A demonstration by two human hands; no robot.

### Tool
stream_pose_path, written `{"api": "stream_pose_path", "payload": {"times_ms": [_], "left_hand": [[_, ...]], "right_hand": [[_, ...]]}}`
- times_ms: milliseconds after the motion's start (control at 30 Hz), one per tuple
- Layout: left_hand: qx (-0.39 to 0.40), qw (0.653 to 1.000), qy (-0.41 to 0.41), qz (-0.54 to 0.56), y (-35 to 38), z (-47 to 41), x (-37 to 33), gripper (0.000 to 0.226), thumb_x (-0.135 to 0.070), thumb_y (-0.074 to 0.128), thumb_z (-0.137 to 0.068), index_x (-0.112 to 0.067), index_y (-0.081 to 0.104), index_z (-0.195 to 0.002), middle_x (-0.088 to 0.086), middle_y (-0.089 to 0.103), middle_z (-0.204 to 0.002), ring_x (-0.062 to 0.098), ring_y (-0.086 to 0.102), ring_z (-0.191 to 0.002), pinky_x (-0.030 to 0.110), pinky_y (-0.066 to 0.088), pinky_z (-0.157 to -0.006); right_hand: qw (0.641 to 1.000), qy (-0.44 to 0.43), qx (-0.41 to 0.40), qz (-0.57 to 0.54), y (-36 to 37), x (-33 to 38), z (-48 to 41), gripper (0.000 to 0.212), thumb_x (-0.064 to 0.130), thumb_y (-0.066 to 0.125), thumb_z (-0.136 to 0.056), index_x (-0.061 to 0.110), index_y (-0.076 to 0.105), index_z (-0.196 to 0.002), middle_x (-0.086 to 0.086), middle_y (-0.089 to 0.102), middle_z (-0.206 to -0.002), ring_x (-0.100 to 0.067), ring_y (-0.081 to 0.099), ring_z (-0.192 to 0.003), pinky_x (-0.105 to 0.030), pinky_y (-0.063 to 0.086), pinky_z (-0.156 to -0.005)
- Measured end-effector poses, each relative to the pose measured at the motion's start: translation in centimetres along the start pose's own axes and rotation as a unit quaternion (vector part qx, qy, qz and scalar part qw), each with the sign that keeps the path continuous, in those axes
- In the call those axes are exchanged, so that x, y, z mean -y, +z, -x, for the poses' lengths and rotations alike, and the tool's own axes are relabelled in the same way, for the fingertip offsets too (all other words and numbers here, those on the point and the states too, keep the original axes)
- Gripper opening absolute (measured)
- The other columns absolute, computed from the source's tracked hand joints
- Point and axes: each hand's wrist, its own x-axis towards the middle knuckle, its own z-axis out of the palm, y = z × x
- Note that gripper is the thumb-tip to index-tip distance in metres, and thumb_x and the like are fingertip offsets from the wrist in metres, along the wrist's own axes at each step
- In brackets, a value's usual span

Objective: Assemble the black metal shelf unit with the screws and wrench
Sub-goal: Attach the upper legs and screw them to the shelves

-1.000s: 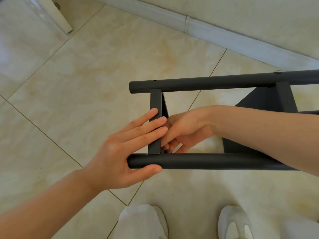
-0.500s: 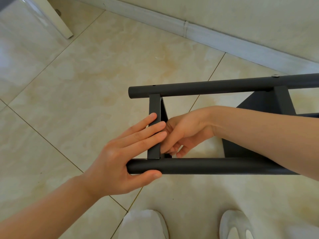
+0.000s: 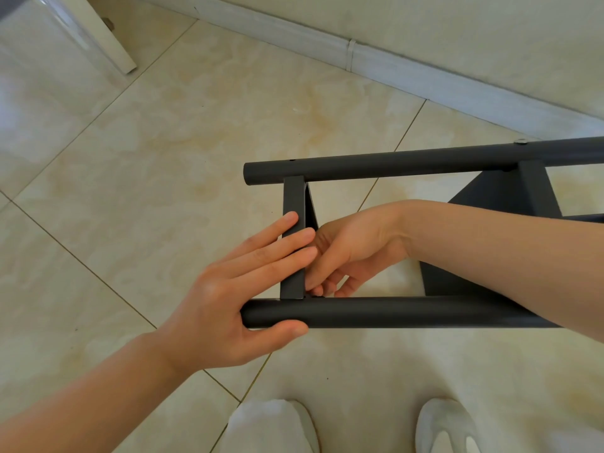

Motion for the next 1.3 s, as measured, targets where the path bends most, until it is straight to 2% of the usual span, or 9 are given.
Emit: {"api": "stream_pose_path", "payload": {"times_ms": [233, 433, 633, 767, 833, 900, 1000, 1167, 1300], "left_hand": [[-0.002, 1.000, 0.003, -0.001, 0.00, -0.04, -0.07, 0.063, -0.045, 0.062, -0.095, 0.005, 0.052, -0.134, 0.016, 0.052, -0.145, 0.034, 0.036, -0.147, 0.042, 0.037, -0.118], [-0.007, 1.000, 0.005, -0.006, 0.07, -0.06, -0.09, 0.064, -0.045, 0.061, -0.096, 0.007, 0.053, -0.133, 0.017, 0.052, -0.145, 0.035, 0.037, -0.147, 0.042, 0.037, -0.118], [-0.008, 1.000, 0.005, -0.001, 0.06, 0.00, -0.05, 0.064, -0.045, 0.062, -0.095, 0.005, 0.053, -0.134, 0.015, 0.052, -0.145, 0.034, 0.036, -0.147, 0.041, 0.037, -0.118], [-0.010, 1.000, 0.005, 0.000, 0.04, -0.04, -0.04, 0.063, -0.044, 0.063, -0.095, 0.005, 0.053, -0.133, 0.016, 0.052, -0.145, 0.034, 0.037, -0.147, 0.041, 0.037, -0.118], [-0.011, 1.000, 0.007, -0.001, 0.02, -0.02, -0.01, 0.063, -0.044, 0.062, -0.095, 0.005, 0.053, -0.133, 0.015, 0.052, -0.144, 0.034, 0.037, -0.147, 0.041, 0.037, -0.117], [-0.011, 1.000, 0.008, -0.001, 0.00, -0.04, -0.02, 0.063, -0.045, 0.062, -0.095, 0.005, 0.053, -0.133, 0.015, 0.052, -0.144, 0.034, 0.037, -0.147, 0.041, 0.037, -0.117], [-0.011, 1.000, 0.008, -0.001, 0.01, -0.11, -0.03, 0.064, -0.045, 0.063, -0.094, 0.005, 0.053, -0.132, 0.016, 0.053, -0.143, 0.034, 0.038, -0.147, 0.042, 0.038, -0.117], [-0.012, 1.000, 0.010, -0.005, -0.04, -0.15, 0.02, 0.064, -0.046, 0.063, -0.094, 0.005, 0.054, -0.131, 0.015, 0.053, -0.143, 0.033, 0.038, -0.146, 0.040, 0.037, -0.117], [-0.011, 1.000, 0.008, -0.007, -0.03, -0.18, -0.04, 0.065, -0.048, 0.062, -0.095, 0.005, 0.053, -0.132, 0.015, 0.053, -0.143, 0.033, 0.038, -0.146, 0.041, 0.038, -0.117]], "right_hand": [[1.000, -0.002, 0.011, -0.015, 0.17, -0.14, -0.22, 0.016, 0.015, 0.059, -0.097, 0.008, 0.063, -0.111, -0.001, 0.062, -0.081, -0.016, 0.053, -0.081, -0.031, 0.050, -0.085], [1.000, -0.008, 0.015, -0.006, 0.58, -0.27, -0.28, 0.012, 0.019, 0.056, -0.098, 0.012, 0.066, -0.095, -0.001, 0.058, -0.074, -0.015, 0.053, -0.076, -0.031, 0.050, -0.082], [1.000, -0.012, -0.020, 0.007, 0.21, -0.05, 0.01, 0.017, 0.016, 0.062, -0.095, 0.017, 0.072, -0.081, 0.000, 0.066, -0.081, -0.015, 0.055, -0.078, -0.031, 0.049, -0.083], [1.000, 0.002, -0.017, -0.001, 0.30, -0.08, -0.10, 0.007, 0.014, 0.062, -0.095, 0.012, 0.068, -0.097, -0.007, 0.061, -0.094, -0.022, 0.052, -0.090, -0.035, 0.048, -0.090], [1.000, 0.003, -0.028, -0.002, 0.31, -0.13, -0.23, 0.011, 0.013, 0.063, -0.094, 0.010, 0.067, -0.104, -0.011, 0.057, -0.102, -0.023, 0.050, -0.094, -0.034, 0.047, -0.090], [0.999, -0.003, -0.041, -0.016, 0.42, -0.15, -0.26, 0.008, 0.011, 0.065, -0.092, 0.013, 0.072, -0.091, -0.007, 0.060, -0.094, -0.019, 0.051, -0.087, -0.031, 0.046, -0.085], [0.999, -0.008, -0.046, -0.022, 0.44, -0.22, -0.14, 0.023, 0.010, 0.067, -0.090, 0.020, 0.075, -0.071, -0.001, 0.060, -0.079, -0.013, 0.051, -0.077, -0.028, 0.045, -0.078], [0.998, 0.006, -0.060, -0.022, 0.78, -0.14, -0.18, 0.008, 0.011, 0.065, -0.092, 0.011, 0.071, -0.087, -0.003, 0.058, -0.076, -0.015, 0.051, -0.075, -0.029, 0.045, -0.079], [0.998, 0.012, -0.064, -0.020, 0.84, -0.12, -0.03, 0.007, 0.013, 0.066, -0.091, 0.009, 0.070, -0.094, -0.005, 0.059, -0.081, -0.017, 0.051, -0.080, -0.030, 0.046, -0.082]]}}
